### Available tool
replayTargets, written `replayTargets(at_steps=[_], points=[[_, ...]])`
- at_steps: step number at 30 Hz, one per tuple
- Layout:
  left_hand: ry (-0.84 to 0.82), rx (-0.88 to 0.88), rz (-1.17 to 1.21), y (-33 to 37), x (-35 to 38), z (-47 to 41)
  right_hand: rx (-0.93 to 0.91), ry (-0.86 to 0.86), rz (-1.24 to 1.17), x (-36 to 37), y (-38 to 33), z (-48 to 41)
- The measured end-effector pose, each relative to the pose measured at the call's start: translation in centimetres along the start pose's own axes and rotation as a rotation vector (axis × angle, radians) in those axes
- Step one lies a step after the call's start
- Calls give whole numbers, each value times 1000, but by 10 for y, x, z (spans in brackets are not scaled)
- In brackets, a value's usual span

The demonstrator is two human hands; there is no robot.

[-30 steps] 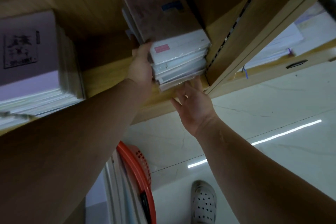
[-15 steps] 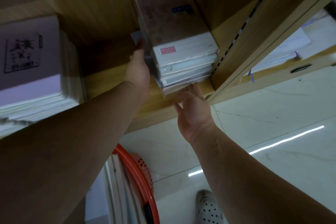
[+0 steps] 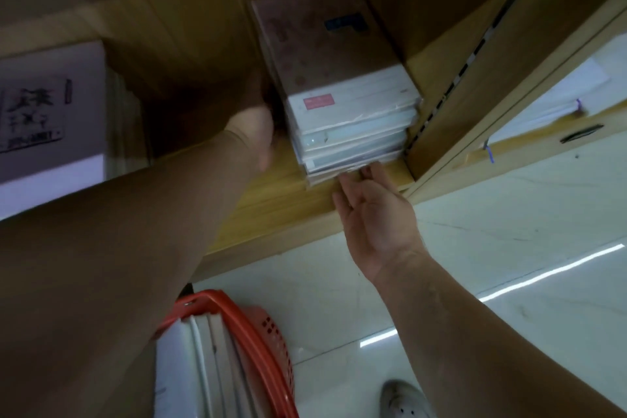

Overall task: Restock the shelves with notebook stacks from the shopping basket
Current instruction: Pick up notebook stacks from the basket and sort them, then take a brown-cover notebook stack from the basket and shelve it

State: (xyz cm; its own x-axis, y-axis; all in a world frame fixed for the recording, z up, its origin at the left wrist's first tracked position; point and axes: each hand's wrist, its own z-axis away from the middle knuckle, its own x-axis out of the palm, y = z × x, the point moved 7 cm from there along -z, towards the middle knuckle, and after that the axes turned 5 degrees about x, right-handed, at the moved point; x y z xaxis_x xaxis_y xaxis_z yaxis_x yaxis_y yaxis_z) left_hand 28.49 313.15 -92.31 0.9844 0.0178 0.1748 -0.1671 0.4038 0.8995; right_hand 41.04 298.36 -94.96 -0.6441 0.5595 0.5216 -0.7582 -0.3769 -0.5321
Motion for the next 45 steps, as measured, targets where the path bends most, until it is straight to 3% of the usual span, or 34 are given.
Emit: replayTargets(at_steps=[7,16,22,28,33,38,42,45], points=[[70,-12,73,-22,4,26,-53,-3,87,5,3,11],[13,17,-97,-4,9,25,-29,-59,100,28,1,5],[35,40,-168,3,12,50,-85,38,208,19,-11,16],[10,28,-127,-6,22,62,-22,-61,210,41,-16,8],[-13,28,-267,3,16,67,-21,-66,282,36,-16,12],[-8,42,-456,9,-23,109,-3,37,406,26,7,43],[124,135,-557,11,-94,162,57,73,631,34,49,83],[103,167,-665,12,-142,209,114,55,701,49,81,121]])
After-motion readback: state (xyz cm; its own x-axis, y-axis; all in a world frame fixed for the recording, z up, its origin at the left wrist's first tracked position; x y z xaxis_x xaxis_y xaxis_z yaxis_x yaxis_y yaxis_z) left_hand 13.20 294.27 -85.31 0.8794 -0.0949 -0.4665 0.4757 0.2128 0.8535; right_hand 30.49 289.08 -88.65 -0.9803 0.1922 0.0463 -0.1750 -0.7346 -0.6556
